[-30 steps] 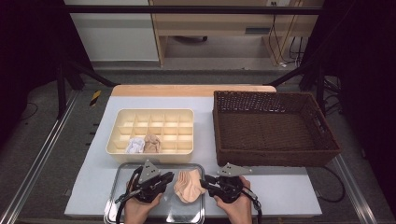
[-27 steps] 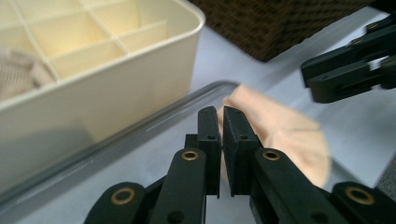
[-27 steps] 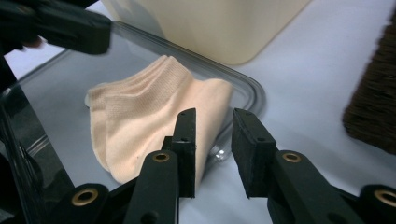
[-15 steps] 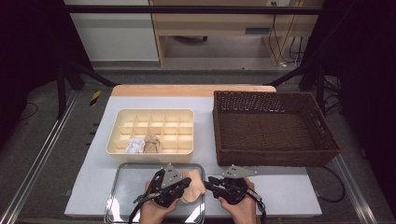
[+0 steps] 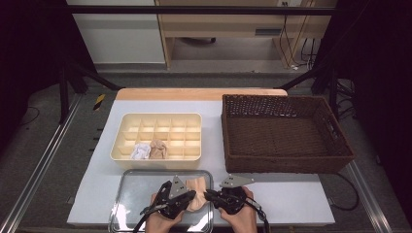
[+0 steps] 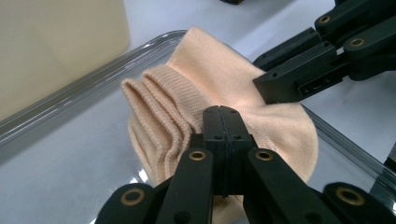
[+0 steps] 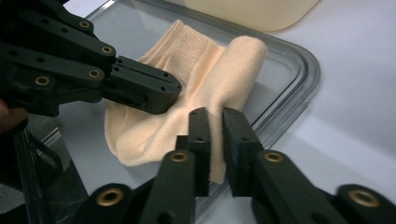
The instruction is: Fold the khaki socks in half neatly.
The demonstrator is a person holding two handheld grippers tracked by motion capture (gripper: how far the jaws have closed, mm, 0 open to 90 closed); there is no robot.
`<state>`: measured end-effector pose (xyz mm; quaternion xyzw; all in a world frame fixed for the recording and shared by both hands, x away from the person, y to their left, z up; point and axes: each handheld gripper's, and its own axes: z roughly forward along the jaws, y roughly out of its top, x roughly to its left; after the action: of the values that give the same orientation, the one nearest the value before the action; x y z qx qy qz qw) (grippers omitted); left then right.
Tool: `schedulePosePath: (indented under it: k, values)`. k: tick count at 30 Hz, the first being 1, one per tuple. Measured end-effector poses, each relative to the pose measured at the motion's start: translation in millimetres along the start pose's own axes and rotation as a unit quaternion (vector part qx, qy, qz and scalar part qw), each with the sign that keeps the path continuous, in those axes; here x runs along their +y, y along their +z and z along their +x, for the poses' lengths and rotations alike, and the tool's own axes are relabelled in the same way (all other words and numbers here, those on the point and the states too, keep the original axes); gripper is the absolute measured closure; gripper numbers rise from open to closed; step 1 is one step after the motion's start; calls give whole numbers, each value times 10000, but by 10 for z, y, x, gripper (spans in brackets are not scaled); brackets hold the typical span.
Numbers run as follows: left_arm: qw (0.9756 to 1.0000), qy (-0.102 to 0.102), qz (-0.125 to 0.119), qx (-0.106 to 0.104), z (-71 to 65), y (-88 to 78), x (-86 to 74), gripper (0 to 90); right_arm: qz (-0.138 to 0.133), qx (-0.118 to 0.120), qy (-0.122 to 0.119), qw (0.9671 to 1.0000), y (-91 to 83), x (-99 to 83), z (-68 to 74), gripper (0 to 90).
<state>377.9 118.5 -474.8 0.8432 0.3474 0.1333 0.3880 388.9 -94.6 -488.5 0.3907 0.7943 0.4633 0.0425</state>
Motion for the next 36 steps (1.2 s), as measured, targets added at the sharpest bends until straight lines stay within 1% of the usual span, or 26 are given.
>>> schedulePosePath:
  k: [2, 4, 5, 6, 7, 9, 11, 13, 14, 16, 18, 19, 21, 22, 23, 25, 27, 29, 32, 35, 36]
  values:
    - [10000, -24, -3, 18, -4, 0, 0, 893, -4, 52, 68, 10000, -18, 25, -8, 858]
    - [10000, -32, -7, 33, -12, 4, 3, 893, -222, 210, 146, 9994, -74, 76, 5, 863]
    - [10000, -50, -9, 25, -16, 7, 7, 893, -330, 315, 134, 9989, -99, 107, 25, 865]
    - [10000, -68, -5, 31, -20, 11, 10, 893, -380, 397, 102, 9984, -108, 135, 56, 865]
    - [10000, -81, -3, 40, -24, 12, 11, 893, -358, 418, -6, 9985, -101, 155, 85, 865]
    - [9999, -128, -18, 14, -16, 6, 7, 893, -311, 472, -95, 9984, -59, 165, 128, 865]
    - [9997, -216, -48, -60, 8, -14, 3, 892, -269, 468, -138, 9984, -35, 161, 131, 865]
    - [9994, -296, -109, -128, 42, -64, 14, 889, -247, 411, -150, 9987, -49, 163, 125, 864]
    - [9993, -301, -161, -119, 57, -106, 25, 879, -237, 391, -154, 9988, -59, 164, 118, 863]
    - [9989, -310, -337, -67, 88, -216, 44, 864, -235, 365, -146, 9989, -70, 166, 111, 863]
    - [9985, -270, -456, 93, 136, -336, 42, 855, -216, 361, -141, 9990, -71, 168, 112, 862]
    - [9982, -291, -491, 157, 173, -388, 31, 854, -207, 348, -145, 9991, -71, 167, 111, 862]
    - [9979, -343, -466, 300, 262, -452, -8, 854, -190, 343, -136, 9991, -68, 169, 113, 861]
    - [9979, -343, -466, 300, 262, -452, -8, 854, -182, 336, -135, 9992, -65, 172, 114, 861]
    - [9977, -444, -368, 350, 336, -445, -68, 854, -172, 331, -148, 9992, -63, 179, 118, 860]
    - [9977, -513, -300, 325, 366, -403, -132, 859, -162, 333, -193, 9991, -56, 193, 130, 859]
    - [9977, -557, -262, 273, 366, -367, -166, 867, -144, 328, -277, 9990, -45, 215, 150, 858]
    - [9980, -515, -249, 276, 357, -352, -165, 877, -137, 360, -355, 9986, -25, 240, 176, 857]
    - [9980, -524, -230, 270, 360, -337, -172, 891, -153, 473, -480, 9976, 9, 286, 224, 857]
    - [9980, -533, -204, 272, 358, -328, -194, 892, -143, 557, -561, 9968, 61, 325, 260, 857]
    - [9981, -529, -188, 262, 353, -323, -200, 892, -147, 594, -555, 9966, 80, 335, 274, 857]
